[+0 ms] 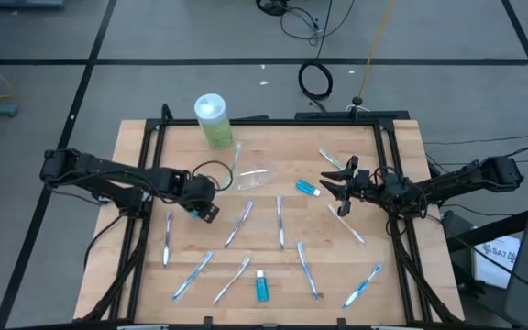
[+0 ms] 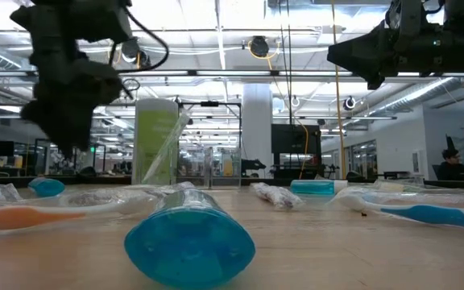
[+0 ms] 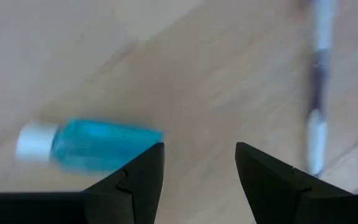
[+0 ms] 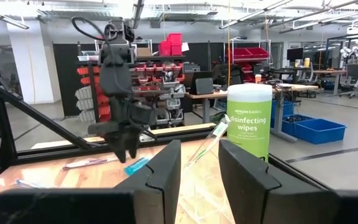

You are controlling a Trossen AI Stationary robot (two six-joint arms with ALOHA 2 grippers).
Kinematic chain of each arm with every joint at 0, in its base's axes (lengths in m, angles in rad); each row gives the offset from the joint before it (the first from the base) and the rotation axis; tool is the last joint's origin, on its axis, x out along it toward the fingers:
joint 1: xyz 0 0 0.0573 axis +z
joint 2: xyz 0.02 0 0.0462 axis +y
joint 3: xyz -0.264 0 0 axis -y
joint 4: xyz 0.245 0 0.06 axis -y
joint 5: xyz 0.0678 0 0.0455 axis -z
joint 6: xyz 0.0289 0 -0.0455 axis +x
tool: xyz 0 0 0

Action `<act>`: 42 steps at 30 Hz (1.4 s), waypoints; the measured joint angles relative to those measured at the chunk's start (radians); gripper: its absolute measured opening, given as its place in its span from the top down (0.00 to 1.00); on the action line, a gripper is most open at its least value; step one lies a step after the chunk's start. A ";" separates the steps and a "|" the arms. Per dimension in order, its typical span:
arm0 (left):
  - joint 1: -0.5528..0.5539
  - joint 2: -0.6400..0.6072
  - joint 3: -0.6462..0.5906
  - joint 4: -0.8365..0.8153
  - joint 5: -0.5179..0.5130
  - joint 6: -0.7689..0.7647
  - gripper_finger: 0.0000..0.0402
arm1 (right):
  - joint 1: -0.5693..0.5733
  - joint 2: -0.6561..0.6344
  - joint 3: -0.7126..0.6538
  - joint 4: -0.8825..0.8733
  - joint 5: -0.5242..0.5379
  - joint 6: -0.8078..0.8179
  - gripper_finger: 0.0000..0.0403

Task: Pick & Place toothbrushing station
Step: Put the top left mouthwash into the transparent organizer

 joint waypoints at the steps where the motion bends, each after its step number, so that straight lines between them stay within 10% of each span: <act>1: -0.007 0.000 0.000 -0.029 -0.001 -0.046 0.49 | 0.000 0.000 0.000 0.000 0.000 0.000 0.75; 29: -0.124 0.117 0.000 -0.293 -0.237 -1.127 0.49 | 0.000 0.000 0.000 0.000 0.000 0.000 0.75; 42: -0.120 0.191 0.002 -0.277 -0.162 -1.237 0.49 | 0.000 0.000 0.000 -0.001 0.000 -0.004 0.75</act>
